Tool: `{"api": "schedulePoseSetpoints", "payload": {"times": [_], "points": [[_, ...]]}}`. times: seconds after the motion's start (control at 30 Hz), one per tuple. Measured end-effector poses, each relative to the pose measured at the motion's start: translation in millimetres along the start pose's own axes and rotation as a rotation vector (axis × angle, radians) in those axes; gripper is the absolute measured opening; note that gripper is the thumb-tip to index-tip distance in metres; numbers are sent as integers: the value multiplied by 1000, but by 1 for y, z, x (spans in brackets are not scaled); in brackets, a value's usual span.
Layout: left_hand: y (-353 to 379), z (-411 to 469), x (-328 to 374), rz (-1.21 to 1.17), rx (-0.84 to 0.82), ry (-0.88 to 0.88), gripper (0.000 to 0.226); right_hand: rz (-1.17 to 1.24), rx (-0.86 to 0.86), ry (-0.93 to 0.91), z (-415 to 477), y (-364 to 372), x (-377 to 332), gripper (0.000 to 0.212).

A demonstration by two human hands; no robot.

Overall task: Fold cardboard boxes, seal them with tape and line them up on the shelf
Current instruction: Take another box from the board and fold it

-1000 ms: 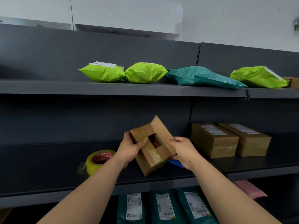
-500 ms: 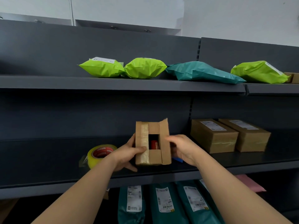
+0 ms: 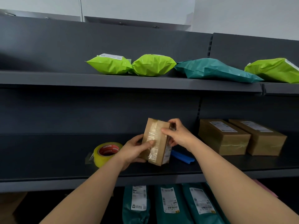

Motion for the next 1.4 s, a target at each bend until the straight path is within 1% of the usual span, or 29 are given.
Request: {"api": "schedulePoseSetpoints", "payload": {"times": [0.07,0.1,0.17,0.23,0.3,0.4,0.43,0.47,0.53,0.63,0.7,0.8,0.87,0.93,1.0,1.07,1.13,1.23,1.4], "points": [[-3,2,1,54,39,43,81,-12,33,26,4,2,-2,44],[-5,3,2,53,78,56,82,-3,39,52,6,2,-1,43],[-9,5,5,5,141,84,75,43,25,128,8,5,4,44],[-13,8,8,44,175,126,60,77,13,216,6,8,12,43],[-14,11,9,139,221,167,43,43,-9,264,3,9,19,42],[-12,17,7,234,341,175,11,-124,-64,255,3,6,20,52],[-11,18,8,245,361,162,4,-197,-86,237,4,4,19,55],[-10,17,8,245,360,151,5,-247,-98,213,5,2,18,57],[-8,14,10,224,311,116,13,-258,-101,148,8,-1,18,59],[-8,9,13,193,211,43,26,-181,-124,85,6,3,16,49],[-8,8,12,97,171,7,31,-121,-127,100,6,8,18,45],[-4,12,7,-131,160,-34,46,7,-67,164,10,13,24,49],[-3,16,2,-234,179,-55,52,91,-1,203,12,17,29,52],[-5,22,-1,-280,175,-71,54,96,91,229,13,21,33,49],[-7,26,-3,-268,170,-68,53,105,143,248,12,24,36,48],[-8,29,-4,-232,177,-72,50,142,140,250,14,25,36,52],[-7,32,-6,-135,204,-68,48,142,127,243,14,26,34,54],[-5,28,-3,30,221,-31,47,120,138,215,14,29,32,46],[-13,20,1,132,221,-13,55,96,215,135,2,29,26,39]]}}
Point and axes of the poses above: each hand's wrist, its own z-axis towards the middle knuckle, its own y-axis out of the palm, x = y × z, the point moved 1 cm from there along z, towards the middle knuckle, and after that the axes turned 4 degrees about x, right-handed, at the moved point
